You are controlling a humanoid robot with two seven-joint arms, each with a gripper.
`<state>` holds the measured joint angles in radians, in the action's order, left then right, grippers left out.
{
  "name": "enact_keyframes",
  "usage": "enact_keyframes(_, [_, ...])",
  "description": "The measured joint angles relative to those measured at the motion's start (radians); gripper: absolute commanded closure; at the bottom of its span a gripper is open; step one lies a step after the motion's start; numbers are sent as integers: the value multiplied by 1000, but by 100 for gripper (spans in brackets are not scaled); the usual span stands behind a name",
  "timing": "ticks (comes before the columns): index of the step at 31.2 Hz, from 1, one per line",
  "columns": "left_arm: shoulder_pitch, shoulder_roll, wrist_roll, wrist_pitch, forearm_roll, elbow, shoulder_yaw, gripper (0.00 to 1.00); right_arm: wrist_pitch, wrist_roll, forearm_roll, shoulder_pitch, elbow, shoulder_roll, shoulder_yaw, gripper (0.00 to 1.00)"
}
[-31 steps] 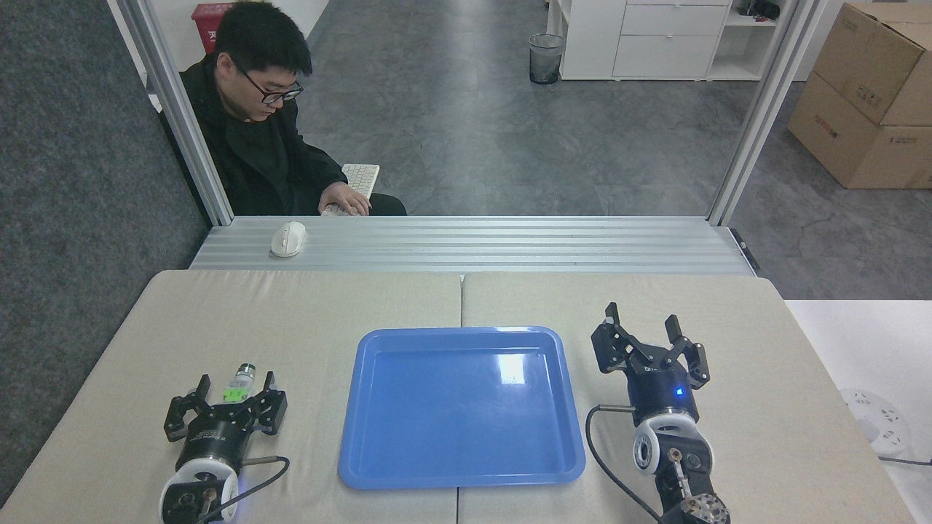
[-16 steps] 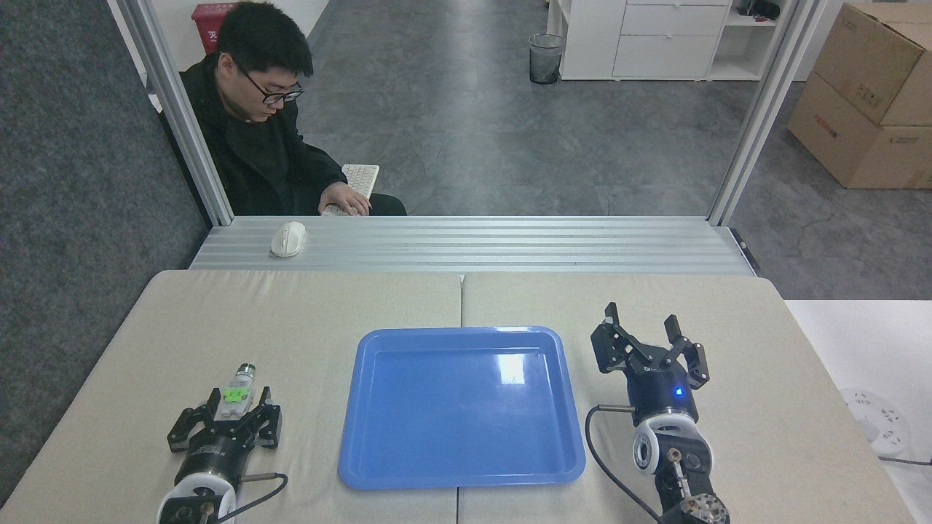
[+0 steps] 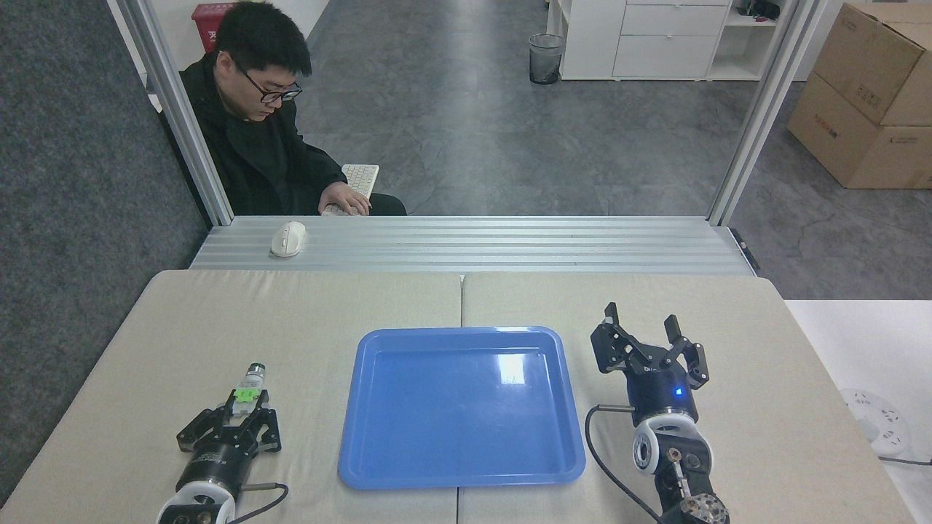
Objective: Pick up switch part and place in tray
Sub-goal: 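Lift the switch part with the left gripper and carry it over the tray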
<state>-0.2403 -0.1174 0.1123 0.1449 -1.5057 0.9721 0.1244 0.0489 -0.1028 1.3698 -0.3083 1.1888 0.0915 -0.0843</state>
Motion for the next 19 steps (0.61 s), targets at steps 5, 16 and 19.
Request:
enact_keyframes(5, [11, 2, -13, 18, 7, 82, -1, 100, 0, 0, 0, 0, 0, 0, 0, 0])
enact_keyframes(16, [24, 58, -179, 82, 9, 310, -85, 100, 0, 0, 0, 0, 0, 0, 0, 0])
enact_keyframes(19, [24, 82, -191, 82, -5, 343, -134, 100, 0, 0, 0, 0, 0, 0, 0, 0])
